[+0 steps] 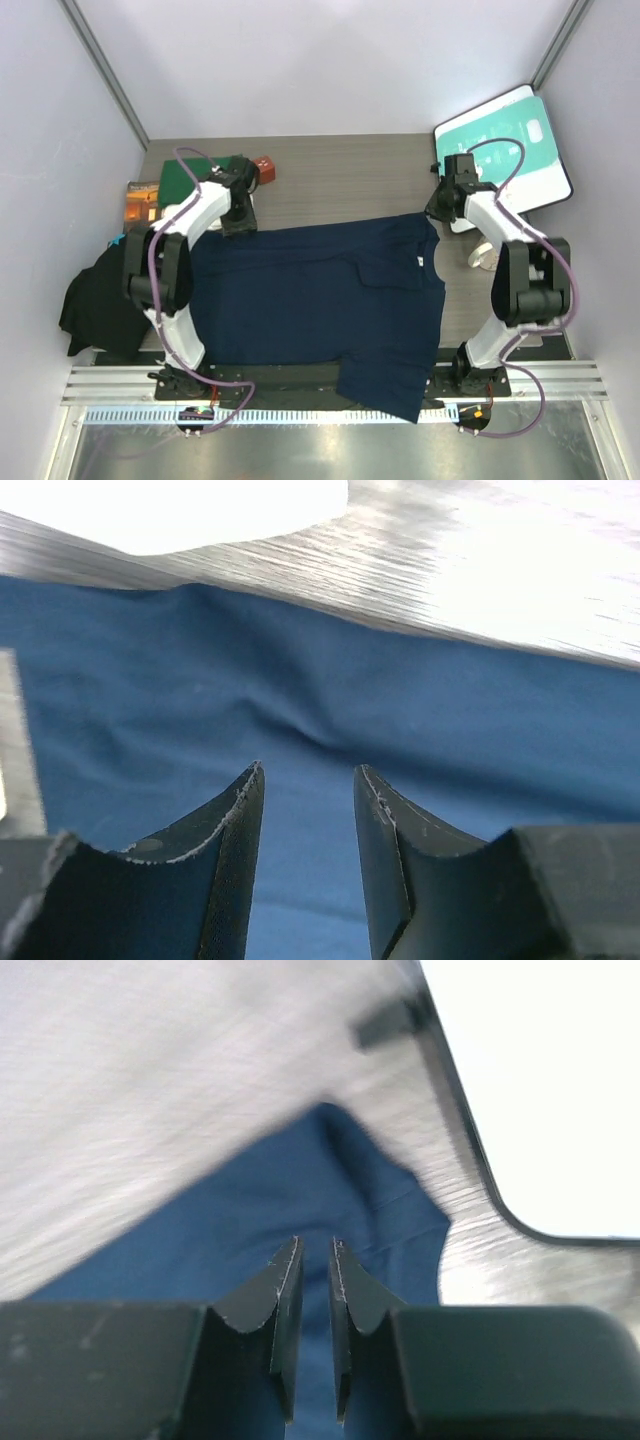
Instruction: Fold and stack the t-shirts
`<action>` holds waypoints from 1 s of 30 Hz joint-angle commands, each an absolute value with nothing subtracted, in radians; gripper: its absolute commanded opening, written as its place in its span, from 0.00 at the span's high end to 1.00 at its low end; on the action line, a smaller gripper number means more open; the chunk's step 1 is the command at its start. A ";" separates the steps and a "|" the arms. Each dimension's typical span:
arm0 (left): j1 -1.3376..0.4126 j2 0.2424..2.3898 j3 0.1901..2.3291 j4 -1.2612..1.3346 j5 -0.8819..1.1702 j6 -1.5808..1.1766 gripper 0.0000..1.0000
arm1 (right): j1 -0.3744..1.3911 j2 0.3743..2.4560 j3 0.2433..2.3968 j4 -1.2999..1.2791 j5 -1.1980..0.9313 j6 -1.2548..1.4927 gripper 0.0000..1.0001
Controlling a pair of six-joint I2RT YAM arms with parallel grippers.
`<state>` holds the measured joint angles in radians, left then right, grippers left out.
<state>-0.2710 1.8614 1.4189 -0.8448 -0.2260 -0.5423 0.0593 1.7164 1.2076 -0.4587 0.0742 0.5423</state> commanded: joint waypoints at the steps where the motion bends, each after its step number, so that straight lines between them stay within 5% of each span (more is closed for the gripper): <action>1: -0.276 1.743 1.415 -0.888 -0.192 -0.509 0.59 | 0.081 1.585 1.233 -0.471 0.018 0.517 0.78; 10: -0.276 1.782 1.269 -0.848 -0.182 -0.500 0.73 | 0.150 1.716 1.137 -0.465 -0.014 0.515 0.85; 30: -0.256 1.911 1.255 -0.939 -0.284 -0.463 0.81 | 0.166 1.924 1.210 -0.463 0.137 0.531 0.89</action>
<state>-0.2741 1.9049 1.2819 -0.8814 -0.2226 -0.4881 0.1810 1.8633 1.1900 -0.4576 0.0353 0.5293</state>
